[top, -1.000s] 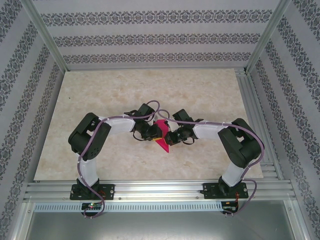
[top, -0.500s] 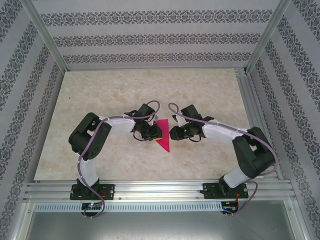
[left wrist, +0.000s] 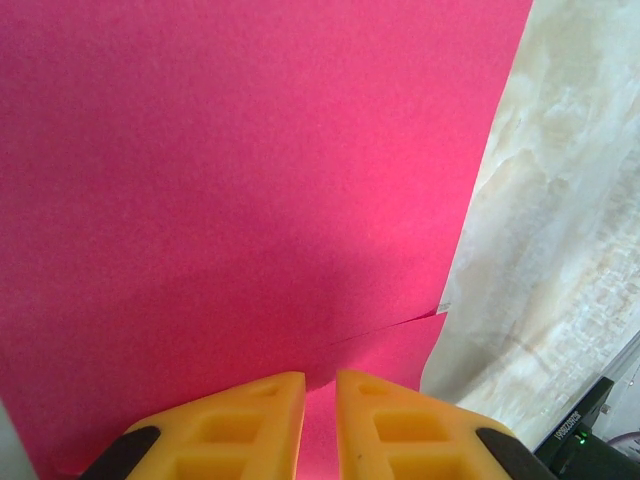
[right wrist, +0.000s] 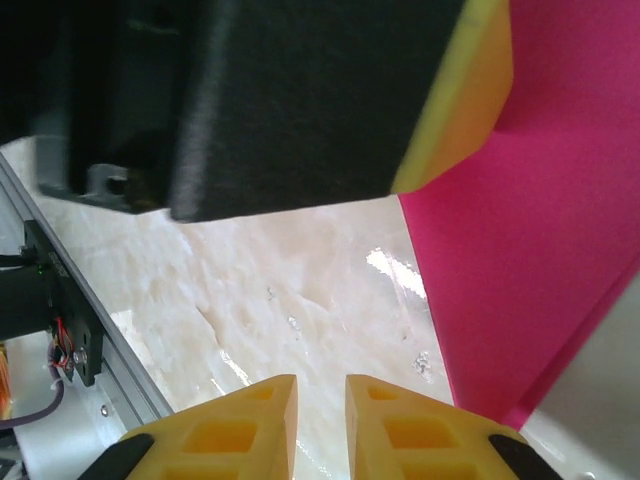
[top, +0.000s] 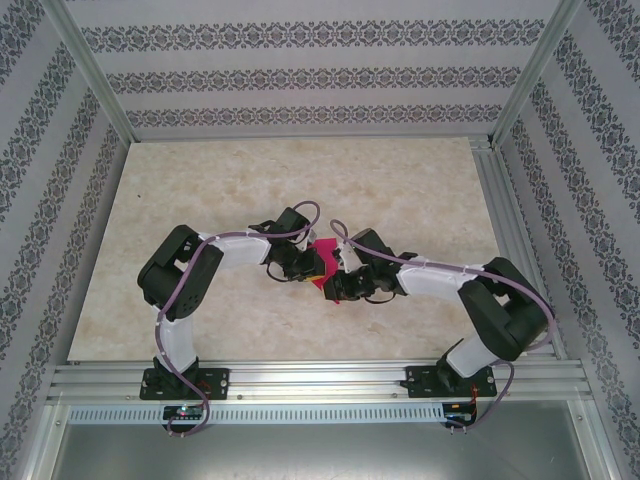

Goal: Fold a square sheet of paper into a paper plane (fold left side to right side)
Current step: Third fold the triangle at the center of the table.

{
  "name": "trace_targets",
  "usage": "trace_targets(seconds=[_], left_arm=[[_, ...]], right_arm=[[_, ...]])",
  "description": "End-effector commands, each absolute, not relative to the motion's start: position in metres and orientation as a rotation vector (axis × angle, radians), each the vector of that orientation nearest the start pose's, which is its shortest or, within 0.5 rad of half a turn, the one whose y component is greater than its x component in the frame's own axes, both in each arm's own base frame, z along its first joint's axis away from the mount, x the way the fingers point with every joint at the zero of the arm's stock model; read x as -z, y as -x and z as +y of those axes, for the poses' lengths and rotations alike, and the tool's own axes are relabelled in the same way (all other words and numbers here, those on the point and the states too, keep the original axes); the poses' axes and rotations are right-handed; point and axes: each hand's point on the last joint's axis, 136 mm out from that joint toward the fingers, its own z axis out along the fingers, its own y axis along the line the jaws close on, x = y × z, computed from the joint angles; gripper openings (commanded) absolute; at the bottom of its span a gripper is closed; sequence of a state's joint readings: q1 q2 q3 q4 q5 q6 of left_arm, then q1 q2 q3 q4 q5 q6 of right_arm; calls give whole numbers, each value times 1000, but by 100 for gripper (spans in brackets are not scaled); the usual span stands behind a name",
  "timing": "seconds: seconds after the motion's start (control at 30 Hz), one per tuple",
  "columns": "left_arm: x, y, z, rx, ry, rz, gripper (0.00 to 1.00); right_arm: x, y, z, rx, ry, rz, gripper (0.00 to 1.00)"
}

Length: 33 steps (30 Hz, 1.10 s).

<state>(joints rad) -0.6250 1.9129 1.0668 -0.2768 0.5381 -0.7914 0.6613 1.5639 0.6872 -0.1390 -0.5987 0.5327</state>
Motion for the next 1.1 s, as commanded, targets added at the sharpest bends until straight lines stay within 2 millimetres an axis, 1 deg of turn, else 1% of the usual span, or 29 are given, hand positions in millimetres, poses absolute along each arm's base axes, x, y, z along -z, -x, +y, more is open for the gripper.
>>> trace_targets(seconds=[0.0,0.1,0.27,0.47,0.57,0.67,0.8,0.97,1.07], left_arm=[[15,-271,-301,916,58,3042,20],[16,-271,-300,910,59,3043,20],[16,-272,-301,911,53,3041,20],[16,-272,-301,908,53,3045,20],[16,-272,-301,903,48,3044,19],[14,-273,-301,897,39,3040,19],[7,-277,-303,908,18,3022,20],[-5,-284,-307,913,-1,2994,20],[-18,-287,-312,958,-11,2958,22]], right_arm=[[-46,-212,290,-1179,406,2761,19],[-38,-214,284,-1159,376,2789,19],[-25,-210,278,-1124,352,2844,19],[-15,-209,273,-1107,302,2885,19],[-10,-208,265,-1069,255,2915,18],[-4,-207,256,-1058,173,2945,17],[8,-197,248,-1044,112,3022,16],[26,-184,237,-992,16,3109,11],[32,-181,233,-964,-26,3132,9]])
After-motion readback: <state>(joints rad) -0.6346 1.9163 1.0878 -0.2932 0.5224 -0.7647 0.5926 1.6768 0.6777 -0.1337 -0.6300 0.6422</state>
